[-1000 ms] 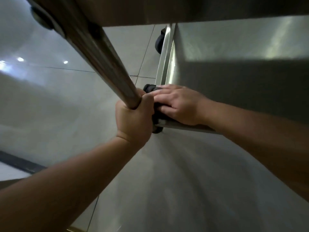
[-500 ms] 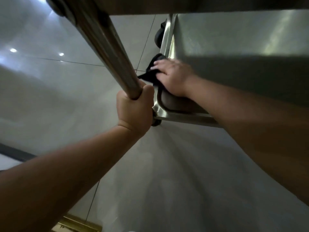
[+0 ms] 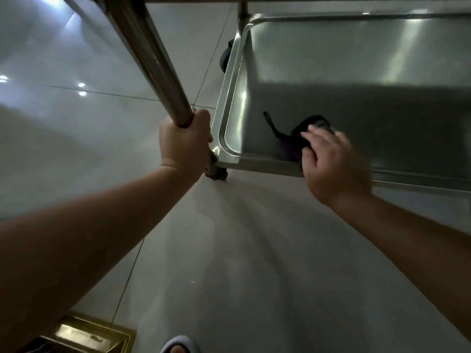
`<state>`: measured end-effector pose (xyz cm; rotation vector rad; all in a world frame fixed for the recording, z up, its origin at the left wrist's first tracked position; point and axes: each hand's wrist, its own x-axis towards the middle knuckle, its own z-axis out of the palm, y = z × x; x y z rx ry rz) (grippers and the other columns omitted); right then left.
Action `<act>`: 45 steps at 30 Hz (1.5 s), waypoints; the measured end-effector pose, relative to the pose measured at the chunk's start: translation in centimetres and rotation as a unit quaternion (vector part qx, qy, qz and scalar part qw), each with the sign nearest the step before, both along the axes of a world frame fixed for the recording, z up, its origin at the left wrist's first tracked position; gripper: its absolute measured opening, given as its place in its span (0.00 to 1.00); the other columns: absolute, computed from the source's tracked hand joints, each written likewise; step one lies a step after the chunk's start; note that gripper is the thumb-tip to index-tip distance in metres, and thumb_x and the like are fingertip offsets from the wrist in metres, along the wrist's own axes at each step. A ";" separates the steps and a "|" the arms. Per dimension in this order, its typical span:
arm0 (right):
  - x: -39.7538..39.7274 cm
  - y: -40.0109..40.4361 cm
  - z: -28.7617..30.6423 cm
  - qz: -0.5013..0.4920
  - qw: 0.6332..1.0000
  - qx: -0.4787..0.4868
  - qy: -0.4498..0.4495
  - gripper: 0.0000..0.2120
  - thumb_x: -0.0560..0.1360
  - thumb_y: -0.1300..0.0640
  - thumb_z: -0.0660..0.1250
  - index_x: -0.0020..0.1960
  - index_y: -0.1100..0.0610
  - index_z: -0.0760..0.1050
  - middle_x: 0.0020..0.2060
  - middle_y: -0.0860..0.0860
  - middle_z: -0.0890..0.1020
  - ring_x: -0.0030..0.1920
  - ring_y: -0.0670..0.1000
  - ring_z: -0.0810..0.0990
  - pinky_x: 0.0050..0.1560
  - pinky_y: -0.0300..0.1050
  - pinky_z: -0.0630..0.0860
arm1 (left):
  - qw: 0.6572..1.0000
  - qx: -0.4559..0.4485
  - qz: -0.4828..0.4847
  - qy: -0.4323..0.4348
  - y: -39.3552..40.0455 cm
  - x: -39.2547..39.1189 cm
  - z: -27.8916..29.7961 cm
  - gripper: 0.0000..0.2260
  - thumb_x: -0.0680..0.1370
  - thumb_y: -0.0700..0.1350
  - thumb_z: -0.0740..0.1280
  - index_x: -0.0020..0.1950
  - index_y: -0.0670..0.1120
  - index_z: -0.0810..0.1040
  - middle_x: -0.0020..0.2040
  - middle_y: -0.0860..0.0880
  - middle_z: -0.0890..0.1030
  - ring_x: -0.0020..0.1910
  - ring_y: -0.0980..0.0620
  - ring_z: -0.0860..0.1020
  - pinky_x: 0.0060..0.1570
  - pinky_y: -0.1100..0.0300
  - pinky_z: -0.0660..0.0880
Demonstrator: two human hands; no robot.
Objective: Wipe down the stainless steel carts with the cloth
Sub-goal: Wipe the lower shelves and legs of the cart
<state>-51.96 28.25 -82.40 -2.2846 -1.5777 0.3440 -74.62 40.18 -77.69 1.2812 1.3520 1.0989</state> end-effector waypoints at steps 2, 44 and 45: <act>-1.7 0.6 0.1 -0.010 1.000 -0.008 -0.009 0.26 0.82 0.46 0.53 0.75 0.50 0.75 0.77 0.48 0.74 0.76 0.60 0.69 0.75 0.56 0.65 | 1.000 -0.009 0.016 0.007 -0.3 0.2 0.3 0.12 0.71 0.47 0.66 0.27 0.56 0.76 0.29 0.51 0.75 0.31 0.51 0.75 0.38 0.53 0.74; 23.1 -14.3 0.7 0.064 0.997 -0.013 -0.031 0.22 0.84 0.49 0.61 0.77 0.50 0.74 0.79 0.48 0.70 0.79 0.58 0.67 0.77 0.54 0.65 | 0.756 0.197 -0.368 0.503 -10.3 21.8 -3.6 0.24 0.84 0.60 0.56 0.78 0.51 0.65 0.75 0.48 0.66 0.75 0.43 0.65 0.74 0.40 0.65; 25.4 -15.8 0.6 0.044 0.998 -0.021 -0.035 0.23 0.84 0.48 0.59 0.77 0.50 0.74 0.79 0.48 0.70 0.79 0.57 0.67 0.78 0.55 0.65 | 0.756 0.205 -0.368 0.501 -10.6 22.2 -4.1 0.26 0.84 0.63 0.54 0.79 0.51 0.64 0.77 0.48 0.65 0.77 0.43 0.64 0.76 0.40 0.64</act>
